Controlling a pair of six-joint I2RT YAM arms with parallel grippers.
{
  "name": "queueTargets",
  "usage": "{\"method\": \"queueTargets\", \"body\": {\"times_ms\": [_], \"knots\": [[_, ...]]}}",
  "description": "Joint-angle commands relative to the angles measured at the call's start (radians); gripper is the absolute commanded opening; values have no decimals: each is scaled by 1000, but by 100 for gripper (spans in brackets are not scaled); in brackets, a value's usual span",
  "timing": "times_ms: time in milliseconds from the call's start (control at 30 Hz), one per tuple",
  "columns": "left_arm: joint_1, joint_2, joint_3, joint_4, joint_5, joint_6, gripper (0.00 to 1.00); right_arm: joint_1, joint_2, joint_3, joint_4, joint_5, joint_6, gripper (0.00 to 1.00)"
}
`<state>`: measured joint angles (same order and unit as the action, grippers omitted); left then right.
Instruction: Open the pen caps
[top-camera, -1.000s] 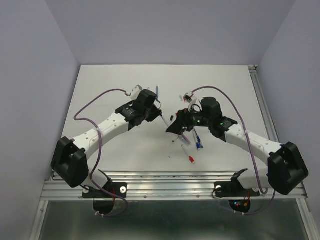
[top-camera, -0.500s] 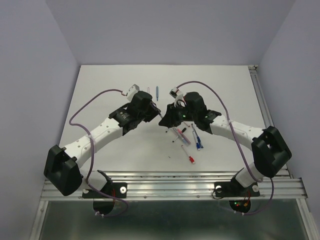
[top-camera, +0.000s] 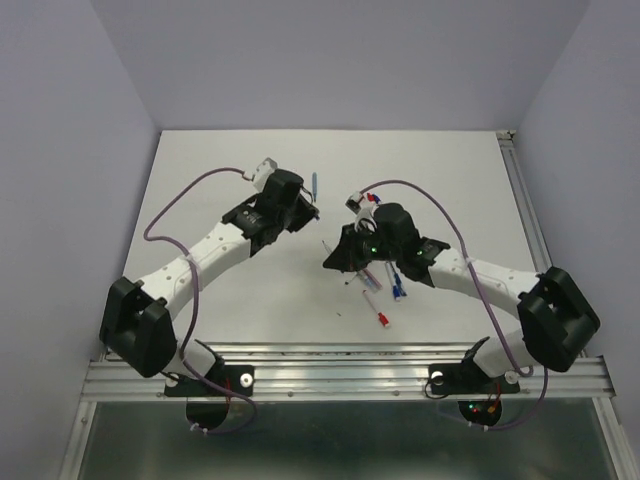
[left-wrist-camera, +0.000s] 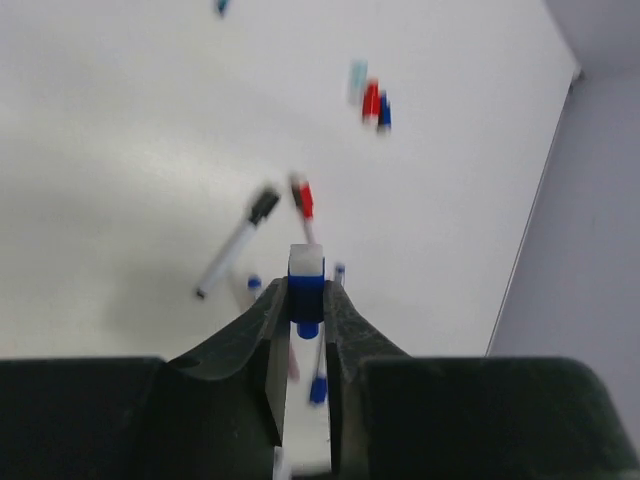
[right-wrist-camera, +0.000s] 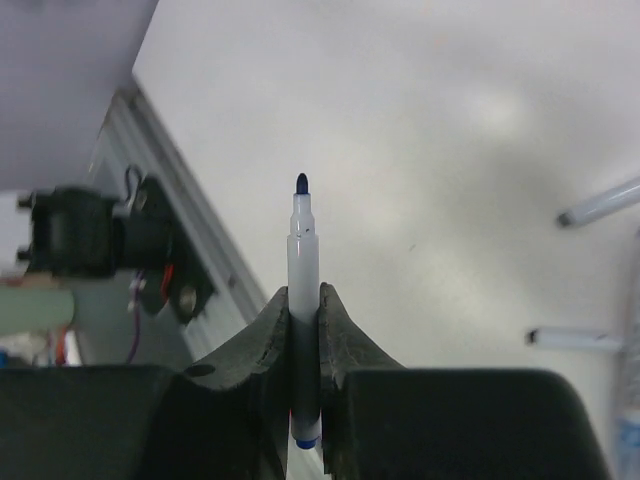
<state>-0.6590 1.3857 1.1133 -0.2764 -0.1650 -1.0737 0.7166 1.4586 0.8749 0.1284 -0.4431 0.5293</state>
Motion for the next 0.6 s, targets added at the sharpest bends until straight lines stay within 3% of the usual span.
{"method": "queueTargets", "body": {"times_ms": [0, 167, 300, 433, 567], "knots": [[206, 120, 160, 129, -225, 73, 0, 132, -191, -128, -36, -189, 57, 1], [229, 203, 284, 134, -234, 112, 0, 133, -311, -165, -68, -145, 93, 1], [229, 272, 345, 167, -133, 184, 0, 127, -330, -114, -175, 48, 83, 1], [225, 409, 457, 172, 68, 280, 0, 3, -317, -65, -288, 202, 75, 1], [200, 547, 574, 112, 153, 330, 0, -109, -325, -36, -335, 351, 84, 1]]}}
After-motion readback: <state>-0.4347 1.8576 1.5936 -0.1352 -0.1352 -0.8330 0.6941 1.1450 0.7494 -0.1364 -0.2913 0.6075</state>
